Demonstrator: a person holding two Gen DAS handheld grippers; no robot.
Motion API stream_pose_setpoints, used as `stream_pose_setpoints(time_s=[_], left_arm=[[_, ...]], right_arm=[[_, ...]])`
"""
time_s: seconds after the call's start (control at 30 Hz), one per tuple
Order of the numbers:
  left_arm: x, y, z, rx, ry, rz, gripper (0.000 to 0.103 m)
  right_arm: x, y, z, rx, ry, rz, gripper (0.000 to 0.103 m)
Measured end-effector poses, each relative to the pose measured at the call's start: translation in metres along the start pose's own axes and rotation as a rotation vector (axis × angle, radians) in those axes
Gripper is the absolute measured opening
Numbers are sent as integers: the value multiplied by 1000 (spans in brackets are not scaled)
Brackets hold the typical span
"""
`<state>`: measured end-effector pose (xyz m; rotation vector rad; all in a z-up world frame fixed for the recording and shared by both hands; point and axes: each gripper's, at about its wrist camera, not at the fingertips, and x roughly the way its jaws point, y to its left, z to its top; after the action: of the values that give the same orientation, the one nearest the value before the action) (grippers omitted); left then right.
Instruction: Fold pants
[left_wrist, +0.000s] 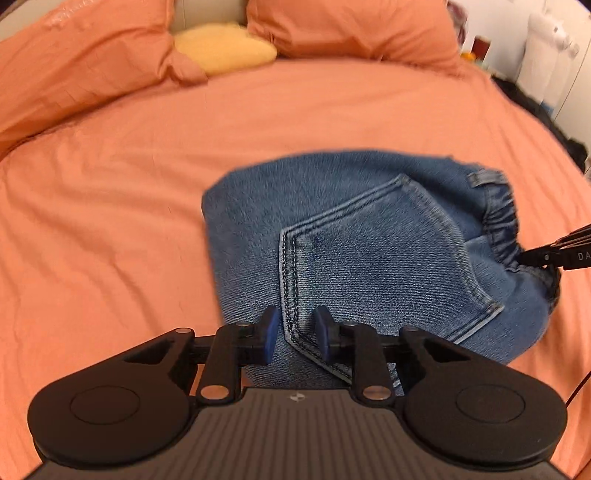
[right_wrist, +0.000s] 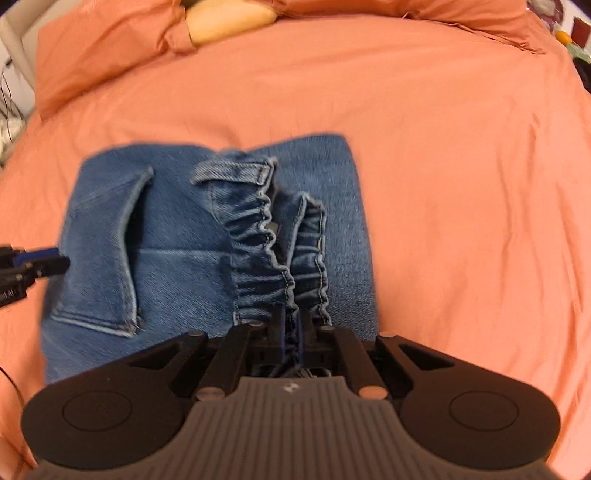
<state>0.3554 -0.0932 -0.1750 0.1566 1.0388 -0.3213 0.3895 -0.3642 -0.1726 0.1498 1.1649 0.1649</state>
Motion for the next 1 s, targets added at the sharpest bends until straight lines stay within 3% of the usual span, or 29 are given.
stream_pose_setpoints(time_s=[0.13, 0.17, 0.2, 0.27, 0.5, 0.53, 0.57, 0.6, 0.67, 0.77, 0.9, 1.0], left_arm=[[0, 0, 3, 21, 7, 8, 28], [-2, 1, 3, 26, 4, 6, 28], [-3, 1, 2, 26, 1, 2, 28], [-3, 2, 2, 17, 0, -1, 28], [-18, 4, 0, 20, -29, 3, 32], [-22, 5, 1, 24, -40, 7, 36], [-27, 8, 2, 22, -51, 13, 36], [-30, 11, 2, 20, -59, 17, 36], [-34, 16, 5, 9, -73, 30, 36], [-37, 23, 9, -12, -93, 50, 36], [-39, 30, 12, -67, -106, 48, 36], [-40, 31, 13, -63, -121, 42, 36]], right_arm=[[-7, 2, 7, -16, -21, 2, 8], [-14, 1, 11, -5, -41, 9, 15], [-21, -2, 14, 14, -64, 30, 43], [-29, -9, 23, 80, -111, 100, 70], [20, -29, 45, 260, -77, 171, 54], [26, -31, 43, 285, -77, 198, 48], [28, -31, 42, 302, -75, 241, 29], [27, -29, 41, 311, -79, 257, 26], [10, -10, 46, 185, -105, 204, 14], [-30, 21, 54, -7, -182, 156, 10], [-75, 33, 71, -58, -290, 159, 9], [-86, 26, 78, -65, -303, 125, 9]])
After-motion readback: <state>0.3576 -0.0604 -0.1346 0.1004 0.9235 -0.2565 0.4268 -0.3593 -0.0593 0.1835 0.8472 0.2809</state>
